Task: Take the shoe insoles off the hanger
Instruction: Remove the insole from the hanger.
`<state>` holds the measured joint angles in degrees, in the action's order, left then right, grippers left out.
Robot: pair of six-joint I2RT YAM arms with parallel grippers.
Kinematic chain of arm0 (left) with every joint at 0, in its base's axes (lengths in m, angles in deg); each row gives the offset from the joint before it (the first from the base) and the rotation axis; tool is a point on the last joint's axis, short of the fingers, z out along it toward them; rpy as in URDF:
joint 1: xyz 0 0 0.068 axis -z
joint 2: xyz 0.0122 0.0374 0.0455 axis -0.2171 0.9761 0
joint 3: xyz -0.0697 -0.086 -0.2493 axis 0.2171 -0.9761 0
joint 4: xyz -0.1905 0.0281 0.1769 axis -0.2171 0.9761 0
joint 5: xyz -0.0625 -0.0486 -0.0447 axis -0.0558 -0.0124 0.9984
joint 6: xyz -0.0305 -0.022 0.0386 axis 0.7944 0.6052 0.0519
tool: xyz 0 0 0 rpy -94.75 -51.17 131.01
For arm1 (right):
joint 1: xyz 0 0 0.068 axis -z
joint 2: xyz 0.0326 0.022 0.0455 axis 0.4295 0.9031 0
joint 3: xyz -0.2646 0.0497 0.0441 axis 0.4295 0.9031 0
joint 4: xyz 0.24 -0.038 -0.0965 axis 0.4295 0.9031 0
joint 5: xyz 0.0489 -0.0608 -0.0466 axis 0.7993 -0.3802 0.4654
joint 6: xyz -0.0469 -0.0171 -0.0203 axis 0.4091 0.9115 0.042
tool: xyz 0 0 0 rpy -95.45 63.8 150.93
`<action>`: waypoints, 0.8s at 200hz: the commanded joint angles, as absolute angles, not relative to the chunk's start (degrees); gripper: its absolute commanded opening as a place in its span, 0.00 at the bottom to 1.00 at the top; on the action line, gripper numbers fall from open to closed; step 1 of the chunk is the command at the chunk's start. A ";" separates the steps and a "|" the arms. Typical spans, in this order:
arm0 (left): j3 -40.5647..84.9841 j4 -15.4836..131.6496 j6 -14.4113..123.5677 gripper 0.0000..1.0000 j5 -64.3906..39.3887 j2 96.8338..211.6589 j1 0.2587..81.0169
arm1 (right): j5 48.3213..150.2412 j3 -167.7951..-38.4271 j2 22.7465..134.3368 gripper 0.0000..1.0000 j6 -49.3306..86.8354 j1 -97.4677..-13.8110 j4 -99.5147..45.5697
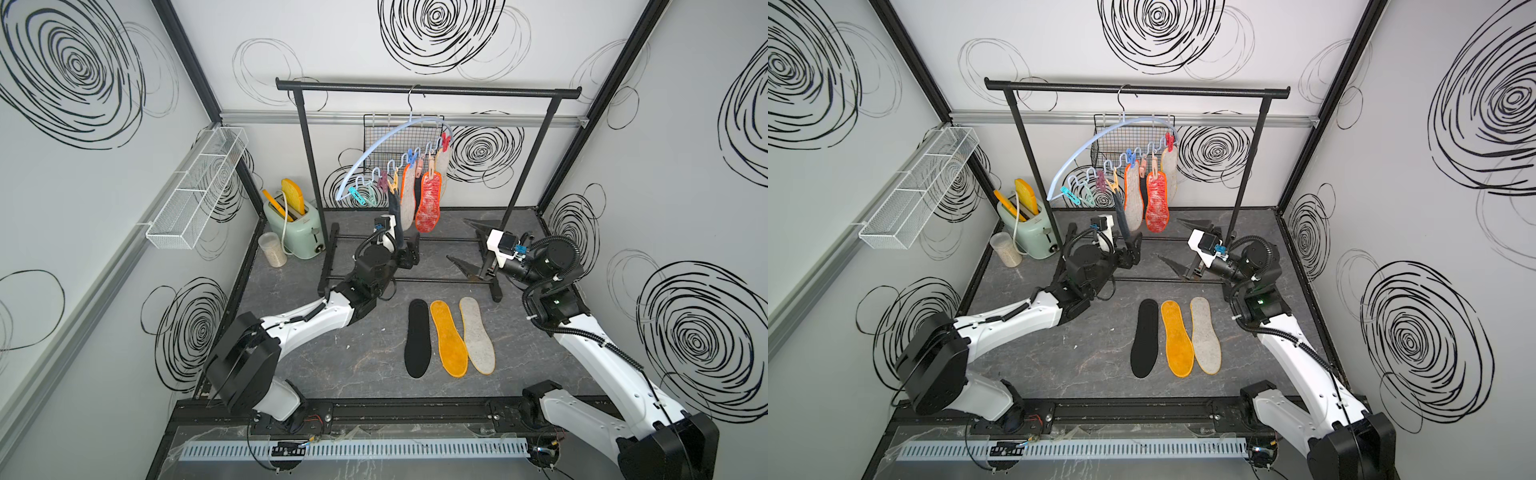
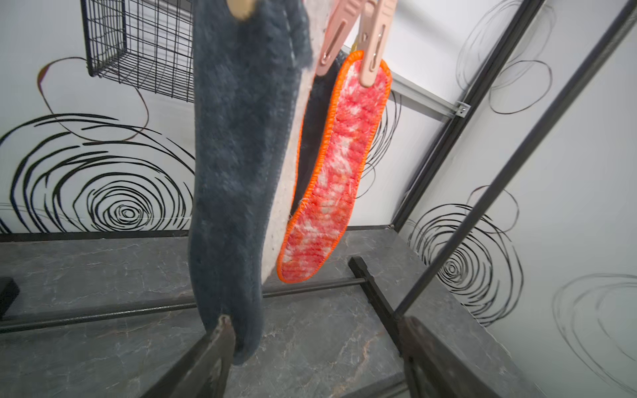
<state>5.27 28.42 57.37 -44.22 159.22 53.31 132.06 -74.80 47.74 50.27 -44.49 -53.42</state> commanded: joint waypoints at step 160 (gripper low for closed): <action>10.48 23.54 46.59 0.10 -55.06 164.44 49.29 | 129.83 -77.75 49.28 0.92 52.41 -46.39 -52.18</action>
<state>11.47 26.89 50.09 -54.18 167.50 49.97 129.80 -75.44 47.83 52.89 -46.06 -51.30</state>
